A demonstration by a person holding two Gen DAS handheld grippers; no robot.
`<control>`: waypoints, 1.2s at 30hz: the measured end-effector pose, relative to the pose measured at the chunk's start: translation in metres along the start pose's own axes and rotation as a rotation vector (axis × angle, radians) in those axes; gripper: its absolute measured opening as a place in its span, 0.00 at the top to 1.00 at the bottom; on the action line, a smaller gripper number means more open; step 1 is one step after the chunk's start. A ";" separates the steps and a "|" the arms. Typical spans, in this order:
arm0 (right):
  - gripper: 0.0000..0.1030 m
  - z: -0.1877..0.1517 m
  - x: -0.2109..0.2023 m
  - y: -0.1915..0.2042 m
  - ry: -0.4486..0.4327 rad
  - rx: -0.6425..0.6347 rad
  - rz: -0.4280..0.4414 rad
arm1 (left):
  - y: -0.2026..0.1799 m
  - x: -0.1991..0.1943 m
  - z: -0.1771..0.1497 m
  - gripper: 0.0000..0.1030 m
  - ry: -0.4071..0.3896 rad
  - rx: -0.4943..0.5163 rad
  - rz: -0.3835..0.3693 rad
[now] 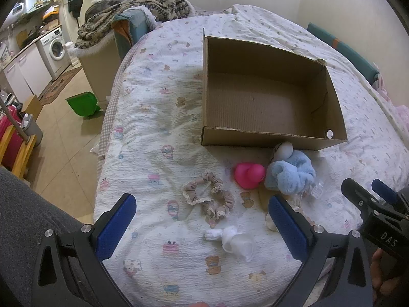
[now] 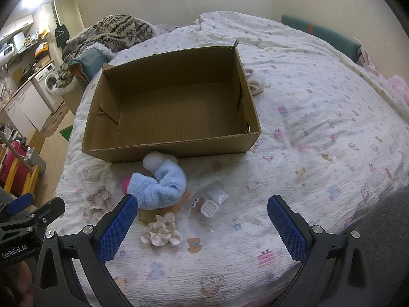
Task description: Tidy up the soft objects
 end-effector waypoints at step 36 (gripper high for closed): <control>0.00 -0.001 0.002 0.001 0.005 -0.001 0.005 | 0.000 0.001 -0.002 0.00 0.008 0.001 0.004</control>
Point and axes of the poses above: each gripper's, at about its wrist camera, not at the fingertips, and x roughly the way its jaws point, y to its left, z to its top, the point moved 9 cm from there along x, roughly the way its jaws point, and after that the axes turned 9 degrees about x, right-handed, at the moved point
